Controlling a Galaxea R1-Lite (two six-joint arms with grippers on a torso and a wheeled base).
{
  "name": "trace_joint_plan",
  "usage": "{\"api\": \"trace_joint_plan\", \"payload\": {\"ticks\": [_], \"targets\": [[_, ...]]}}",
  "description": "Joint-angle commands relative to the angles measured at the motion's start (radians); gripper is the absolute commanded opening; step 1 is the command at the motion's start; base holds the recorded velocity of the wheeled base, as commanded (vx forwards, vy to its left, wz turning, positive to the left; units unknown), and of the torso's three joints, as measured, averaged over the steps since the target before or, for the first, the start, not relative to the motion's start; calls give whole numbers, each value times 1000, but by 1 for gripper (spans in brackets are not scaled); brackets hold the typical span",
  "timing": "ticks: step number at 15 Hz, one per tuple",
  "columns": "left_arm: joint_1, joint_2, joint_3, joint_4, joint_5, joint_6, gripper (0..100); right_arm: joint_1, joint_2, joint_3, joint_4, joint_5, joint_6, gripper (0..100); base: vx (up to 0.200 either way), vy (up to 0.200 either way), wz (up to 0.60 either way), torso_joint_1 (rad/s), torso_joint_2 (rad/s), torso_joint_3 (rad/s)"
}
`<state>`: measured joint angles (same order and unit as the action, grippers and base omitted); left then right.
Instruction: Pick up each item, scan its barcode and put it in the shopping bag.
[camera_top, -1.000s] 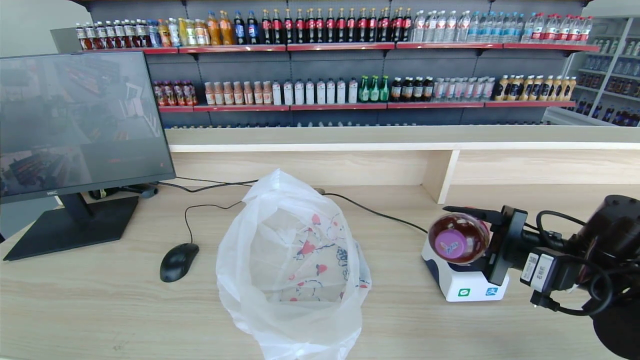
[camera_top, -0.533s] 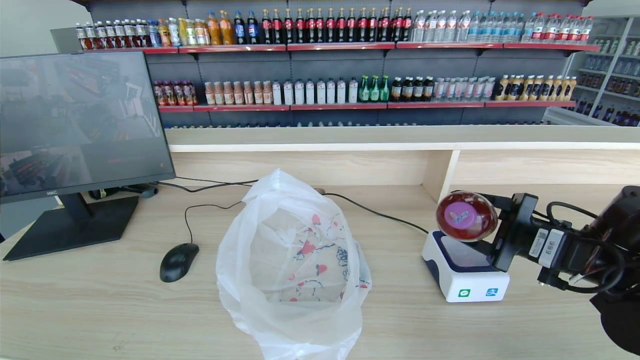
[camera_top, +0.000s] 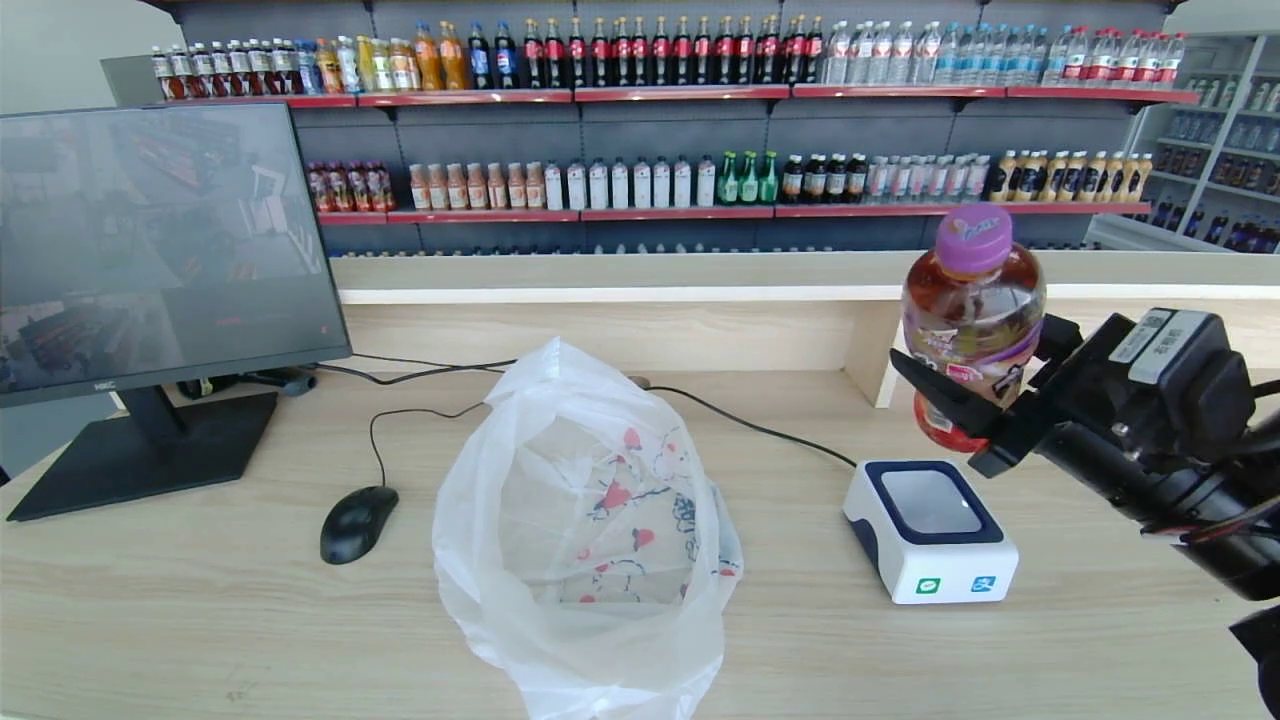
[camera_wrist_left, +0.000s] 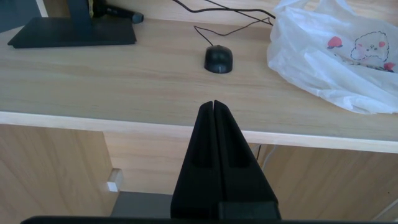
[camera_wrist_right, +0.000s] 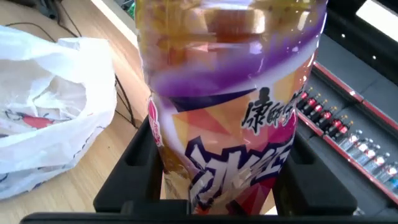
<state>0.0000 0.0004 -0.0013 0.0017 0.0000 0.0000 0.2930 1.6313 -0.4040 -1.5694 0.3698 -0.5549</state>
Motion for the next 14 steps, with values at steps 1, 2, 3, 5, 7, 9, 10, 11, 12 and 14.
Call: {"api": "trace_joint_plan", "payload": {"ticks": [1,2,3,5,7,9,10,11,12,14], "targets": [[0,0,0,0,0,0,0,57,-53,8,-1,-65,69,0,0,0,0,0,0,0],[0,0,0,0,0,0,0,77,-53,19,-1,-130,181,0,0,0,0,0,0,0],[0,0,0,0,0,0,0,77,-53,39,-1,-137,257,0,0,0,0,0,0,0],[0,0,1,0,0,0,0,78,-34,27,-1,-172,382,0,0,0,0,0,0,0],[0,0,0,0,0,0,0,80,-39,34,-1,-239,435,0,0,0,0,0,0,0],[-2,0,0,0,0,2,0,80,-39,16,-1,-299,444,0,0,0,0,0,0,0],[-2,0,0,0,0,0,0,80,-33,4,-1,-321,444,0,0,0,0,0,0,0],[0,0,0,0,0,0,0,80,-31,-6,-1,-330,446,0,0,0,0,0,0,0],[0,0,0,0,0,0,0,78,-24,-9,-1,-345,469,0,0,0,0,0,0,0],[-2,0,1,0,0,2,0,75,-27,1,-1,-356,487,0,-100,0,0,1,1,4]]}}
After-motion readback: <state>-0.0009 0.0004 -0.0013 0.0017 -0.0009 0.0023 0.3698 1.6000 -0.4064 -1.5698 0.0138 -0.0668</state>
